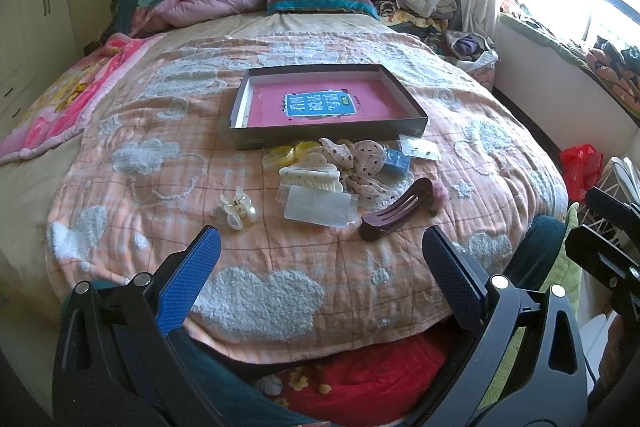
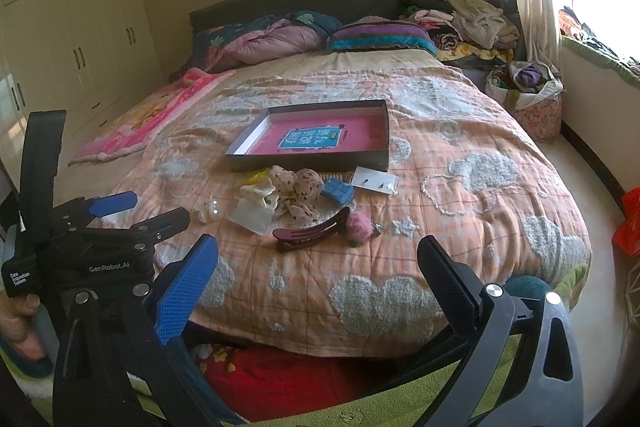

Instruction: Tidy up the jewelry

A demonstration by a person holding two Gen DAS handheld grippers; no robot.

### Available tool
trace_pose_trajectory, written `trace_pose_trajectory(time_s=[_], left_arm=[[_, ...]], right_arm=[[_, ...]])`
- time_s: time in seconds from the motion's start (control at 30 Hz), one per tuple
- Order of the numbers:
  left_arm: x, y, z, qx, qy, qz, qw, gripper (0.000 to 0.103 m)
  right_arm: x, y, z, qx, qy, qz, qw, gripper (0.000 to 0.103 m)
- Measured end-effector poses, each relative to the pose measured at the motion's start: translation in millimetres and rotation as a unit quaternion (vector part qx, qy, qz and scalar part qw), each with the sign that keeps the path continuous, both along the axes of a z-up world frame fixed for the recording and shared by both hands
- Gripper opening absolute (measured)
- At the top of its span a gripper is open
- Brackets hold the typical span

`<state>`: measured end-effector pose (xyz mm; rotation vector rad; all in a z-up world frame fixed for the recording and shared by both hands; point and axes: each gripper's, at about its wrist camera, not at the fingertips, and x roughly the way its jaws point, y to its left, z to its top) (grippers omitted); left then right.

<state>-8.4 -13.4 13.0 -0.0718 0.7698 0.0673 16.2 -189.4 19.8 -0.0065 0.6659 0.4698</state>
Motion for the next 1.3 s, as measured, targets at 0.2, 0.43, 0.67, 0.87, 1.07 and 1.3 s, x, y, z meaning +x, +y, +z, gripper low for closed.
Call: trace_pose_trajectory(time_s=[0.2, 0.43, 0.67, 0.87, 1.07, 1.3], left_arm=[[4, 2, -2, -0.005, 0.006, -0.001, 1.0000, 0.095], [26, 18, -17, -0.026, 0.025, 0.007, 0.9993, 0.095], [62, 22, -15, -0.029, 0.016, 0.005, 0.9994, 0.094], [103, 15, -11, -0.031, 0.023, -0.006, 0.9992, 0.094], [149, 25, -6, -0.053, 0.039, -0.025, 0.9975, 0.095], [189, 48, -28, -0.080, 0.085, -0.026, 0.9928, 0.094]], right_arm=[[9, -2, -5, 0.004, 0.010, 0.008, 1.000, 0.099], [24, -3, -11, 0.004, 0.016, 0.016, 1.000, 0.099], [56, -17, -16, 0.017, 0.031, -0.001, 0.999, 0.099], [89, -39, -19, 0.012, 0.041, -0.029, 0.999, 0.099], [122, -57, -24, 0.010, 0.046, -0.049, 0.998, 0.099], [164, -57, -31, 0.001, 0.049, -0.052, 0.997, 0.099]])
